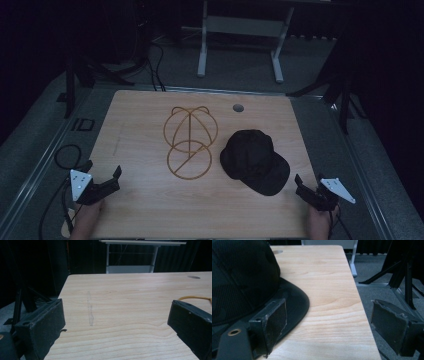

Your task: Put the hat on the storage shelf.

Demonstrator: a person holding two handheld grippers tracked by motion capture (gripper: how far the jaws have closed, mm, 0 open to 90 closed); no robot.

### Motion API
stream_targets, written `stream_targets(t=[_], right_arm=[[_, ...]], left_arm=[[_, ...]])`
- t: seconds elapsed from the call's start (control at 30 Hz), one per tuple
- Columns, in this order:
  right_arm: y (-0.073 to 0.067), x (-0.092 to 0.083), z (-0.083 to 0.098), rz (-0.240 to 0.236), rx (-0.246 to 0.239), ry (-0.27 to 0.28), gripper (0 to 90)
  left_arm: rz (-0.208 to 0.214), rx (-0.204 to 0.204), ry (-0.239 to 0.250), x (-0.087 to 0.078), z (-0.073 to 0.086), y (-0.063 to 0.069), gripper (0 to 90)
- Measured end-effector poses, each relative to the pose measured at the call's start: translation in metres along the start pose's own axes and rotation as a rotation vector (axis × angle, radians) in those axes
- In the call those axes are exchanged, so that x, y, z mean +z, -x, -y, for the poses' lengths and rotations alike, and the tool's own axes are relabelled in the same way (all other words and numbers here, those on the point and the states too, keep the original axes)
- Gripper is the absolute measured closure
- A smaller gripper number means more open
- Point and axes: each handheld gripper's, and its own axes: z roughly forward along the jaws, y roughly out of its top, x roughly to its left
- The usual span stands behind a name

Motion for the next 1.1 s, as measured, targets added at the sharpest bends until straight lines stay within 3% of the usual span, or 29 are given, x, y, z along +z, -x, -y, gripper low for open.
stream_targets(t=[0.2,0.43,0.57,0.7,0.77,0.8,0.83,0.87,0.97,1.1], right_arm=[[0.001,-0.001,0.000,-0.013,0.008,-0.006,13.7],[-0.004,0.000,0.000,-0.012,-0.051,-0.006,13.7],[-0.005,0.000,-0.002,-0.024,-0.061,0.001,13.6],[-0.012,-0.005,-0.011,-0.075,-0.062,0.023,13.6],[-0.022,-0.008,-0.021,-0.122,-0.097,0.026,13.5],[-0.022,-0.008,-0.021,-0.122,-0.097,0.026,13.5],[-0.030,-0.009,-0.028,-0.156,-0.093,0.020,13.5],[-0.030,-0.009,-0.028,-0.156,-0.093,0.020,13.5],[-0.045,-0.013,-0.045,-0.219,-0.085,0.022,13.1],[-0.060,-0.016,-0.066,-0.252,-0.082,0.013,12.8]], left_arm=[[-0.007,0.004,-0.005,0.000,0.000,0.000,1.7],[-0.006,0.011,-0.005,0.000,0.000,0.001,1.7],[-0.010,0.011,-0.006,0.001,0.000,0.002,1.7],[-0.016,0.017,-0.012,0.001,0.000,0.002,1.8],[-0.013,0.019,-0.015,0.001,0.000,0.002,1.7],[-0.011,0.019,-0.015,0.001,0.000,0.002,1.7],[-0.009,0.018,-0.015,0.001,0.000,0.002,1.7],[-0.009,0.019,-0.015,0.001,0.000,0.002,1.7],[-0.005,0.021,-0.016,0.001,0.000,0.003,1.7],[0.000,0.021,-0.014,0.000,0.000,0.003,1.7]])
